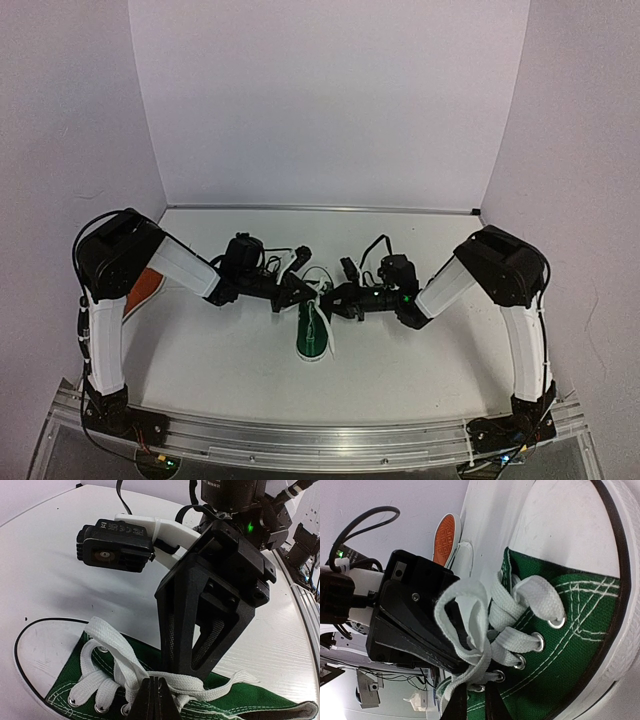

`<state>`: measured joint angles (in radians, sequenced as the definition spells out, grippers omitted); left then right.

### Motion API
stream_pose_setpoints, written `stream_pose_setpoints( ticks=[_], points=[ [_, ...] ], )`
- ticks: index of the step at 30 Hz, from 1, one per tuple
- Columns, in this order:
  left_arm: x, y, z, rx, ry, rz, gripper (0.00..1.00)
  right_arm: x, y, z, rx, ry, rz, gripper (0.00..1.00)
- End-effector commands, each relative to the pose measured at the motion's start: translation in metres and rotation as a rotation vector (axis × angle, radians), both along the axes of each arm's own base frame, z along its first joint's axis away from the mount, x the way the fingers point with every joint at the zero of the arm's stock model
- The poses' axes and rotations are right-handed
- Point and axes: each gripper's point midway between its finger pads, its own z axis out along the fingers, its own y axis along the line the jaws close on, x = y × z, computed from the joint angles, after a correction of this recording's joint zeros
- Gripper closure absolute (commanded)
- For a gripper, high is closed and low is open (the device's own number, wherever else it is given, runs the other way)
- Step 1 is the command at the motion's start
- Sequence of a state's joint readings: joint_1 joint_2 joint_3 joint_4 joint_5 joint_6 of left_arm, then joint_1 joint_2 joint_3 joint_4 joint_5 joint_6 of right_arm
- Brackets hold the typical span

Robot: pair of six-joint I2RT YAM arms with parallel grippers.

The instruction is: Tie the shoes

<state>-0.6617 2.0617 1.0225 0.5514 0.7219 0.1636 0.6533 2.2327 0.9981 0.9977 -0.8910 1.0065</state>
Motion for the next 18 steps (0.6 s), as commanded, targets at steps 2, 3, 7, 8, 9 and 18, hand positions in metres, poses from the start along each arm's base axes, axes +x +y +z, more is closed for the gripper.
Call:
stream_pose_setpoints(
  ticks=[2,3,7,8,9,18],
  points=[
    [0.003,0.002,0.010,-0.016,-0.025,0.004,1.00,-0.004,0.007,0.016,0.089,-0.019,0.029,0.88],
    [0.002,0.002,0.009,-0.014,-0.024,0.003,1.00,-0.004,0.007,0.018,0.095,-0.020,0.030,0.88],
    [0.002,0.001,0.009,-0.016,-0.023,-0.004,1.00,-0.002,0.009,0.024,0.115,-0.026,0.031,0.87],
    [0.002,0.001,0.009,-0.016,-0.022,-0.004,1.00,-0.002,0.009,0.024,0.118,-0.024,0.032,0.87],
    [0.002,0.001,0.009,-0.016,-0.022,-0.005,1.00,-0.002,0.009,0.024,0.118,-0.022,0.033,0.87],
    [0.001,0.000,0.012,-0.023,-0.022,-0.011,1.00,0.001,0.009,0.008,0.100,0.018,0.012,0.83]
  ],
)
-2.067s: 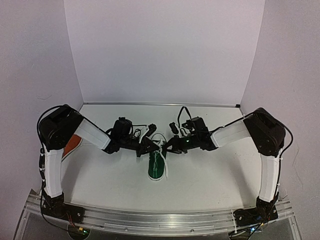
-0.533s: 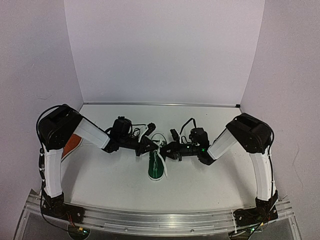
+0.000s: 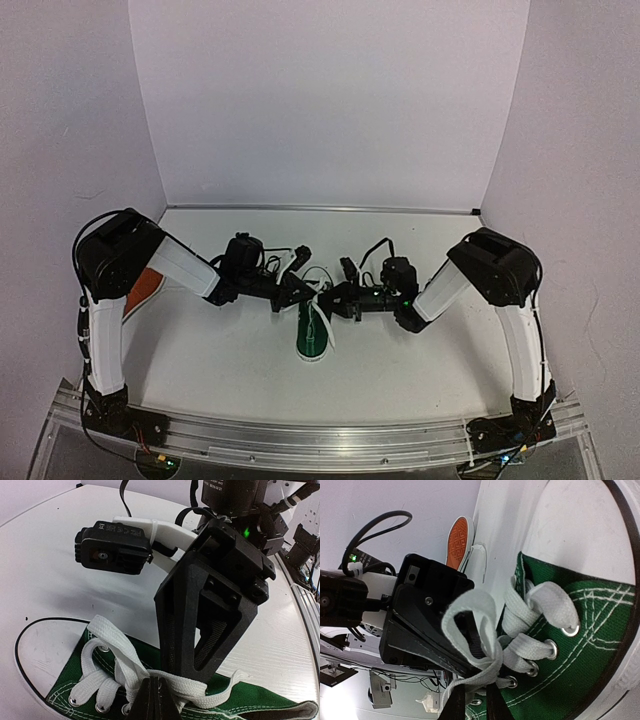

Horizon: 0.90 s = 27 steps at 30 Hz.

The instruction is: Tie the shoes

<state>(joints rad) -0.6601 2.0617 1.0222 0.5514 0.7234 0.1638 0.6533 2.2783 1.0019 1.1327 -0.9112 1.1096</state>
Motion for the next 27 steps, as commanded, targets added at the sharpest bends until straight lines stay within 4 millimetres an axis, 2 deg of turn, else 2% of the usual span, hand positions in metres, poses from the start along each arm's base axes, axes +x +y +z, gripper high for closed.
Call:
stream_pose_setpoints(
  ticks=[1,14,17,22,27],
  points=[
    [0.001,0.000,0.012,-0.022,-0.022,-0.011,1.00,0.001,0.006,0.003,0.030,-0.013,0.010,0.82],
    [-0.002,-0.001,0.013,-0.031,-0.017,-0.028,1.00,0.006,0.013,0.007,0.045,-0.020,0.003,0.79],
    [-0.003,-0.001,0.014,-0.034,-0.015,-0.034,1.00,0.007,0.013,0.008,0.045,-0.020,-0.002,0.84],
    [-0.004,0.000,0.016,-0.034,-0.022,-0.033,1.00,0.006,0.010,0.013,0.044,-0.031,-0.013,1.00],
    [-0.002,0.002,0.018,-0.024,-0.034,-0.016,1.00,0.002,0.005,0.019,0.041,-0.042,-0.021,1.00]
  ],
)
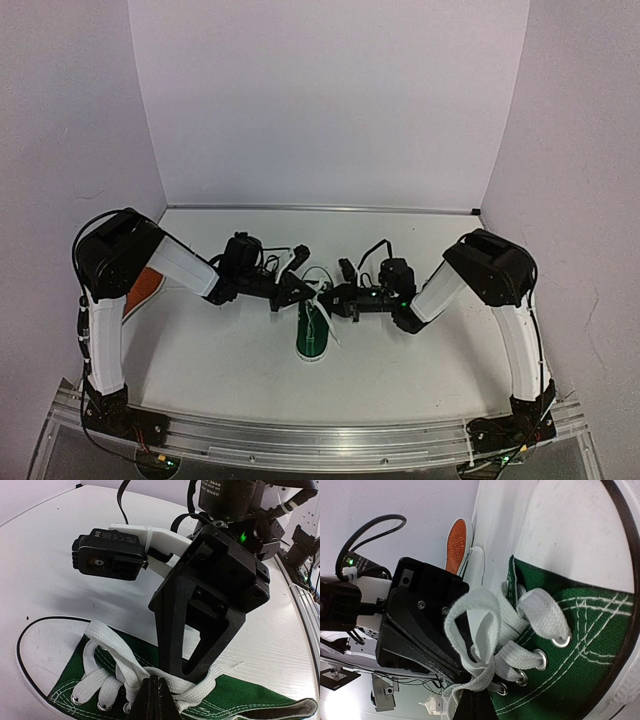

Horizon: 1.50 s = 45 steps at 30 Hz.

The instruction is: Tie the shoes

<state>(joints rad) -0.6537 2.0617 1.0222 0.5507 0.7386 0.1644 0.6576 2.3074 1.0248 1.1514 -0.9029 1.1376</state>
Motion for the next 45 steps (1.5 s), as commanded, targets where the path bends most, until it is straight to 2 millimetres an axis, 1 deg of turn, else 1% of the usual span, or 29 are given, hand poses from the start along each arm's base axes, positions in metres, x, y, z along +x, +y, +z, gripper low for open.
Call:
stream_pose_setpoints(
  ticks=[1,7,14,16,20,25,28,30,33,36,41,45],
  points=[
    [-0.002,0.001,0.018,-0.016,-0.041,-0.005,1.00,-0.002,0.000,0.024,0.028,-0.062,-0.016,1.00],
    [0.001,0.006,0.023,-0.002,-0.063,0.020,1.00,-0.003,-0.005,0.025,-0.022,-0.091,-0.033,1.00],
    [0.002,0.010,0.027,0.011,-0.084,0.037,0.94,0.000,-0.007,0.023,-0.093,-0.128,-0.043,1.00],
    [0.003,0.012,0.029,0.016,-0.091,0.047,0.90,0.001,-0.008,0.024,-0.113,-0.149,-0.041,1.00],
    [0.006,0.016,0.037,0.025,-0.112,0.073,0.78,0.002,-0.008,0.024,-0.173,-0.183,-0.030,1.00],
    [0.012,0.021,0.050,0.017,-0.125,0.111,0.64,0.003,-0.005,0.025,-0.236,-0.245,-0.009,1.00],
    [0.016,0.025,0.058,0.008,-0.121,0.137,0.56,-0.001,0.000,0.026,-0.283,-0.290,0.012,1.00],
    [0.018,0.026,0.061,0.002,-0.115,0.149,0.53,-0.001,0.004,0.029,-0.308,-0.323,0.023,1.00],
    [0.020,0.027,0.064,-0.004,-0.097,0.164,0.48,-0.004,0.010,0.027,-0.366,-0.370,0.044,1.00],
    [0.024,0.029,0.067,-0.003,-0.078,0.173,0.45,-0.007,0.015,0.027,-0.398,-0.415,0.063,1.00],
    [0.020,0.028,0.066,-0.004,-0.047,0.145,0.43,-0.009,0.022,0.028,-0.447,-0.475,0.090,1.00],
    [0.015,0.026,0.066,-0.027,-0.024,0.114,0.38,-0.012,0.029,0.031,-0.475,-0.524,0.117,1.00]
  ],
)
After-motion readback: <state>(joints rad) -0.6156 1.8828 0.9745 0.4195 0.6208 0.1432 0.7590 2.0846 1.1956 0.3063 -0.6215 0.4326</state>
